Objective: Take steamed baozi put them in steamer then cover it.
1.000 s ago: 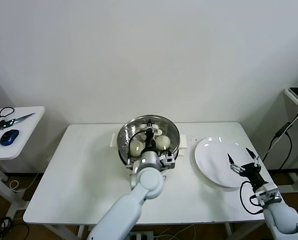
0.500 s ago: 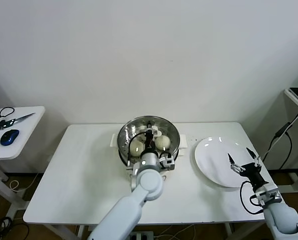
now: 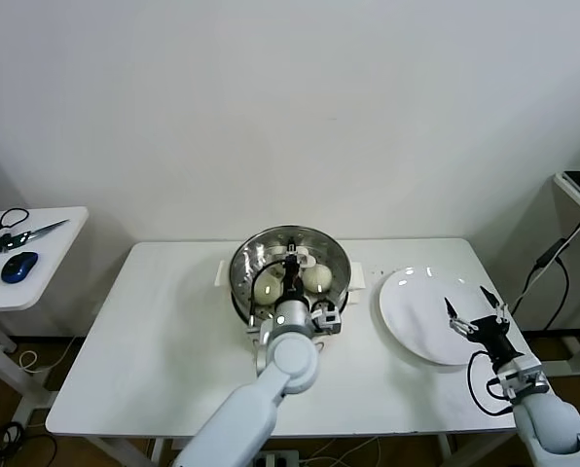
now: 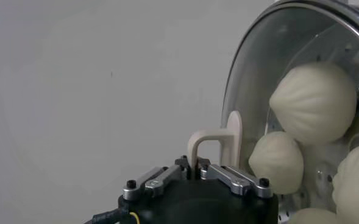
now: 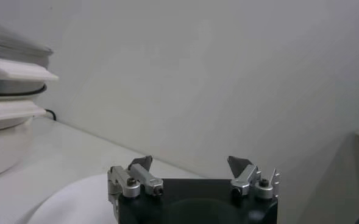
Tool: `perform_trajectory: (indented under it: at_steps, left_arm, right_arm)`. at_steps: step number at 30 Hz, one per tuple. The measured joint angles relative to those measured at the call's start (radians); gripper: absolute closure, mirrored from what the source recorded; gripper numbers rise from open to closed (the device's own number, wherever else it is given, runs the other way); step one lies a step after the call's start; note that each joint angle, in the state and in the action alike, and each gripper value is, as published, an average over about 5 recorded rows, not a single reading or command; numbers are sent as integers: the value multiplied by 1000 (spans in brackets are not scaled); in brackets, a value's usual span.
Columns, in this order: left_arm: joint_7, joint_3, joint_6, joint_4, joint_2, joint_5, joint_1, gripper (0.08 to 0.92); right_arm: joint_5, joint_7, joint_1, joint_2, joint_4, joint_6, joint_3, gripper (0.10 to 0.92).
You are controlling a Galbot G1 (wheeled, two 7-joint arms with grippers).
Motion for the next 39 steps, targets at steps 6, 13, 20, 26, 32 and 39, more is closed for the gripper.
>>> perform_trajectory:
  at_steps: [6, 13, 20, 26, 32, 39]
  left_arm:
    - [8, 4, -1, -14, 14, -5, -3, 663]
    - [28, 17, -1, -58, 43, -16, -1, 464]
    - [50, 20, -1, -128, 81, -31, 19, 258]
    - [61, 5, 0, -201, 120, -48, 46, 180]
    - [63, -19, 0, -294, 169, -83, 105, 177]
    - [19, -74, 0, -401, 210, -146, 211, 177]
  right_arm:
    - [0, -1, 3, 0, 0, 0, 0, 203]
    - [-3, -2, 6, 3, -3, -7, -2, 203]
    - [-4, -1, 11, 3, -2, -16, -4, 203]
    - [-6, 6, 13, 2, 7, -35, -5, 203]
    - [-16, 9, 15, -2, 19, -75, -5, 203]
    - [-9, 8, 13, -4, 36, -108, -6, 203]
